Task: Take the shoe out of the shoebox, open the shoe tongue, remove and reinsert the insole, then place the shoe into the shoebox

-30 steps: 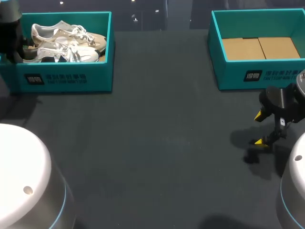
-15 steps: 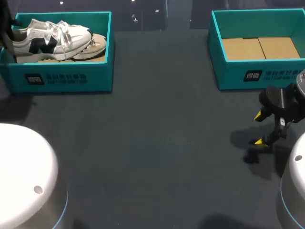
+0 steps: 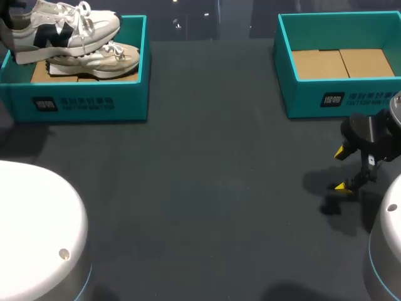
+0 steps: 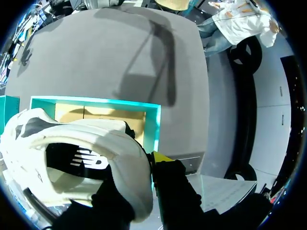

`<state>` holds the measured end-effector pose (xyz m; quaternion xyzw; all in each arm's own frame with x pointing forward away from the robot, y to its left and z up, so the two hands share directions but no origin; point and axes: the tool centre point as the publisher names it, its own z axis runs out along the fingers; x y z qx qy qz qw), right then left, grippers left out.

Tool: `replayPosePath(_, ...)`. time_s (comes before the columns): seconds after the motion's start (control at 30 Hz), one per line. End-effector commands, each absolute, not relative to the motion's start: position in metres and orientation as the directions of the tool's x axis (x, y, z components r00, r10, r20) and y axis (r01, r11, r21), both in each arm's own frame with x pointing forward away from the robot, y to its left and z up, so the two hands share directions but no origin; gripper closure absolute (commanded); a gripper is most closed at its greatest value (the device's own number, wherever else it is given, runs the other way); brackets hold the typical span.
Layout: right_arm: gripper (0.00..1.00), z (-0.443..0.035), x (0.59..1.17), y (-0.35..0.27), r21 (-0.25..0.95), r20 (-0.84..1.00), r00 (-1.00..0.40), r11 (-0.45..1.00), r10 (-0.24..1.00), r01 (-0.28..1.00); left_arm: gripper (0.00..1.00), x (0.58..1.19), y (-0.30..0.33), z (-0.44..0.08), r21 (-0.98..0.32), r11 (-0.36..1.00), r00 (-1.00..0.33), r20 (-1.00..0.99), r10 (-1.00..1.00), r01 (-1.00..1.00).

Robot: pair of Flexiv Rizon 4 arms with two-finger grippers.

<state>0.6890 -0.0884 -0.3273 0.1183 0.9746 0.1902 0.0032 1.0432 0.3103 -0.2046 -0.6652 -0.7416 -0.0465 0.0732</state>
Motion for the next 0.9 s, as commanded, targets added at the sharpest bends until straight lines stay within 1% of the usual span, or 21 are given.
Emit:
replayPosePath(0.03, 0.0, -0.327, 0.687, -0.088, 0.37, 0.036, -0.972, 0.9, 0.233, 0.229, 1.0, 1.042, 0.311, -0.202, -0.028, 0.109, -0.103, 0.168, 0.98, 0.994)
replayPosePath(0.27, 0.0, -0.327, 0.687, -0.088, 0.37, 0.036, -0.972, 0.9, 0.233, 0.229, 1.0, 1.042, 0.311, -0.202, -0.028, 0.109, -0.103, 0.168, 0.98, 0.994)
replayPosePath(0.33, 0.0, -0.327, 0.687, -0.088, 0.37, 0.036, -0.972, 0.9, 0.233, 0.229, 1.0, 1.031, 0.303, -0.192, -0.03, 0.097, -0.091, 0.149, 0.985, 0.995)
replayPosePath(0.47, 0.0, -0.327, 0.687, -0.088, 0.37, 0.036, -0.972, 0.9, 0.233, 0.229, 1.0, 1.012, 0.284, -0.159, -0.016, 0.054, -0.052, 0.102, 0.993, 0.998)
replayPosePath(0.63, 0.0, -0.327, 0.687, -0.088, 0.37, 0.036, -0.972, 0.9, 0.233, 0.229, 1.0, 0.994, 0.256, -0.138, 0.0, 0.008, -0.008, 0.105, 0.994, 1.0)
replayPosePath(0.9, 0.0, -0.327, 0.687, -0.088, 0.37, 0.036, -0.972, 0.9, 0.233, 0.229, 1.0, 0.967, 0.205, -0.13, 0.025, -0.041, 0.036, 0.16, 0.986, 0.999)
